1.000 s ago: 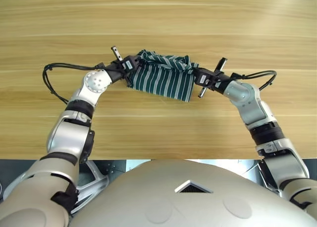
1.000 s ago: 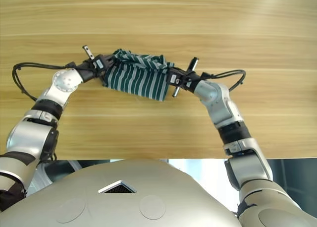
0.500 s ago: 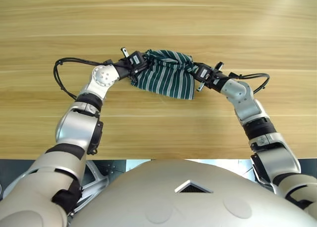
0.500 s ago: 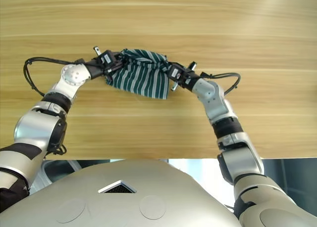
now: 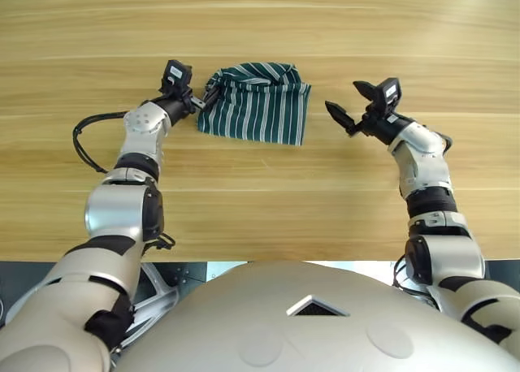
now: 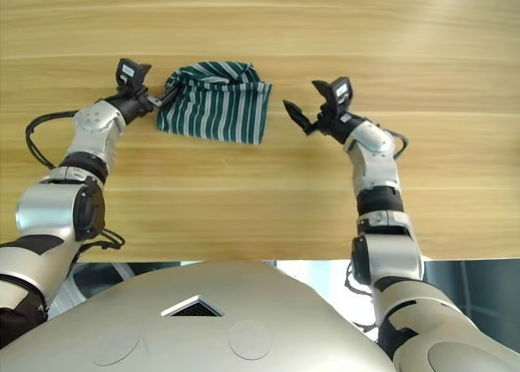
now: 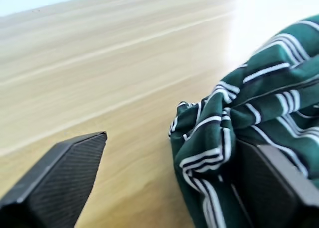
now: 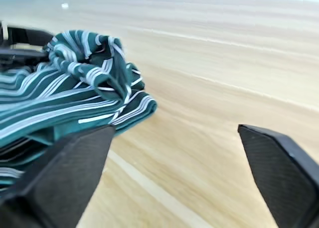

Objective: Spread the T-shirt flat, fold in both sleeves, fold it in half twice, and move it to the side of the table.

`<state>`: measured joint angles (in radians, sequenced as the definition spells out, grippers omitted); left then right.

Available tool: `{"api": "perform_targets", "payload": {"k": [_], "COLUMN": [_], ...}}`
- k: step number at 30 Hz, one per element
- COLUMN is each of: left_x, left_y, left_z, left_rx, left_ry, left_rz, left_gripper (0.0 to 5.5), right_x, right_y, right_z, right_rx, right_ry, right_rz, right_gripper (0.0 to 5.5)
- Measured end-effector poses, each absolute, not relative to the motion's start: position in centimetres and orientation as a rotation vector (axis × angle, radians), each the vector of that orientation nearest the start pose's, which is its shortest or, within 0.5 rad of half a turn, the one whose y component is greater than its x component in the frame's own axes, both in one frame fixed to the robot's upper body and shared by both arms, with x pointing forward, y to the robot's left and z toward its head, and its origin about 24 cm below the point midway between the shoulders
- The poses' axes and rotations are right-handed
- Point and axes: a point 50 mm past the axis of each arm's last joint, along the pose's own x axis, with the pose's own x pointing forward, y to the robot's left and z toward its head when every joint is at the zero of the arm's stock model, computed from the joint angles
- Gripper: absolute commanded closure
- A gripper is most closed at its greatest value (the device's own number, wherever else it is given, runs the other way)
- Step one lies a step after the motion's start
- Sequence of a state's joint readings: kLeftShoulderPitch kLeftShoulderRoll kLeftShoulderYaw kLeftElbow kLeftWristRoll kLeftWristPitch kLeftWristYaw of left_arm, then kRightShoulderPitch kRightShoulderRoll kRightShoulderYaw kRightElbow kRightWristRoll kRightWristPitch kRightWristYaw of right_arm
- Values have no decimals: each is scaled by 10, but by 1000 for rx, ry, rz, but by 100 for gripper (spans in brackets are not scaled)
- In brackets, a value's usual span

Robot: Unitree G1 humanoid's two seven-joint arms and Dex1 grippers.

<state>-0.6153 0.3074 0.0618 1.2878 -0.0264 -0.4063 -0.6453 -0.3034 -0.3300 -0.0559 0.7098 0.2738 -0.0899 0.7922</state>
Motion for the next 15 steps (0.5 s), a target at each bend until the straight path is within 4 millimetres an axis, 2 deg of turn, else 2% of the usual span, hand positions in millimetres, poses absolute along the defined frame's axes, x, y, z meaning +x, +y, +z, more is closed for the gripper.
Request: {"api": "perform_targets", "payload": {"k": [1,5,8,9,11,14,15], "left_x": [317,318,319,318,312,304,303], "left_y": [205,203,198,197,198,202,203], "left_z": [-10,-4,8,15,24,34,37], "left_rx": [90,-98,-172,-216,-283,-349,-361], "left_ry": [321,282,179,106,-30,-204,-234], "left_rz": [-545,-616,-720,-764,-846,-893,-895], "left_gripper": [123,123,123,138,175,225,248], "right_x": [285,291,293,291,284,273,272], "right_y": [-215,-219,-205,-197,-186,-161,-158], "right_z": [-5,0,27,38,51,56,57], "right_rx": [125,183,108,61,-21,-119,-138], "right_ry": [276,234,23,-55,-153,-208,-212], "right_rz": [594,579,666,703,750,842,849], "right_gripper": [17,12,12,10,48,102,127]}}
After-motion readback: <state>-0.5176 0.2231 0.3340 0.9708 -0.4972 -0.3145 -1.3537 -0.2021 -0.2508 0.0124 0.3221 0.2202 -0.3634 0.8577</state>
